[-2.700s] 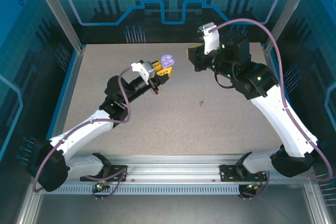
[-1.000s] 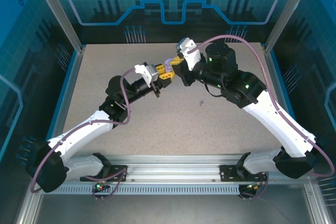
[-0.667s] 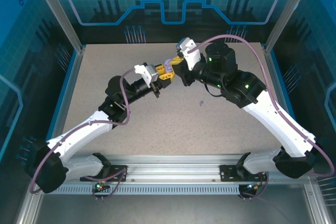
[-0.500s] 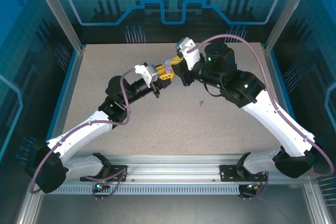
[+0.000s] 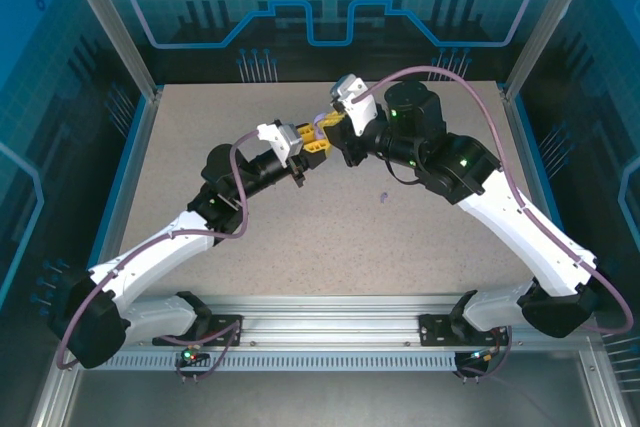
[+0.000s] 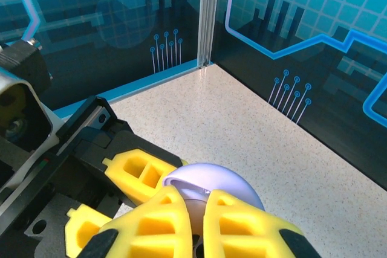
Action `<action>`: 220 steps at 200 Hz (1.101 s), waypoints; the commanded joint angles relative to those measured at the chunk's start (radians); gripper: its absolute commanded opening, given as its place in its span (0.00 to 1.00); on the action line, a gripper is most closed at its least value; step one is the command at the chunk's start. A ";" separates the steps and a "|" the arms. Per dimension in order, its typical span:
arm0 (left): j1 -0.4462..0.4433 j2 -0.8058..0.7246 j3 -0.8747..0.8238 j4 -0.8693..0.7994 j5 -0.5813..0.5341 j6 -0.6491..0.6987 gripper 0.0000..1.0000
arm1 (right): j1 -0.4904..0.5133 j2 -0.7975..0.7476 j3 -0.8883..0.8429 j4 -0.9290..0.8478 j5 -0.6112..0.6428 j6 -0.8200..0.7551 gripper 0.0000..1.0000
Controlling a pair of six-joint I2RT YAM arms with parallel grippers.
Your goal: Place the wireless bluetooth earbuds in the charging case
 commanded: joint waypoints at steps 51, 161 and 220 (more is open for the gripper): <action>-0.009 -0.028 0.039 0.038 0.009 0.022 0.00 | -0.015 0.013 0.030 -0.060 -0.091 -0.030 0.08; -0.010 -0.024 0.035 0.040 0.000 0.024 0.00 | -0.025 -0.013 0.109 -0.070 -0.092 0.010 0.55; -0.009 -0.026 0.025 0.052 -0.007 0.025 0.00 | -0.143 -0.159 0.043 -0.033 0.023 0.200 0.74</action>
